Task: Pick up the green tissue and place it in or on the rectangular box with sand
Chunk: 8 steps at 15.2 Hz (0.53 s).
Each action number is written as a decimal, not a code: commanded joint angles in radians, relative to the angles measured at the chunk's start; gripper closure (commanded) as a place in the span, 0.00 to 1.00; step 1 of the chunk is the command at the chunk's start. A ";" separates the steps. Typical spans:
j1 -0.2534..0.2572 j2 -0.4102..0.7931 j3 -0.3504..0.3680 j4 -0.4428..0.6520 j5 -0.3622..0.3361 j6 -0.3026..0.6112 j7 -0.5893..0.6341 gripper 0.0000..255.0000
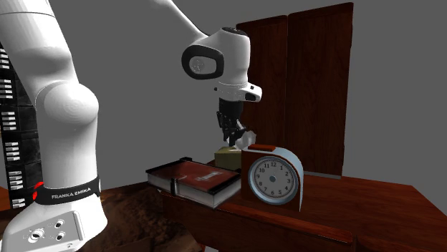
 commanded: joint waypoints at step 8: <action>-0.034 -0.071 0.036 0.045 -0.076 -0.096 0.091 1.00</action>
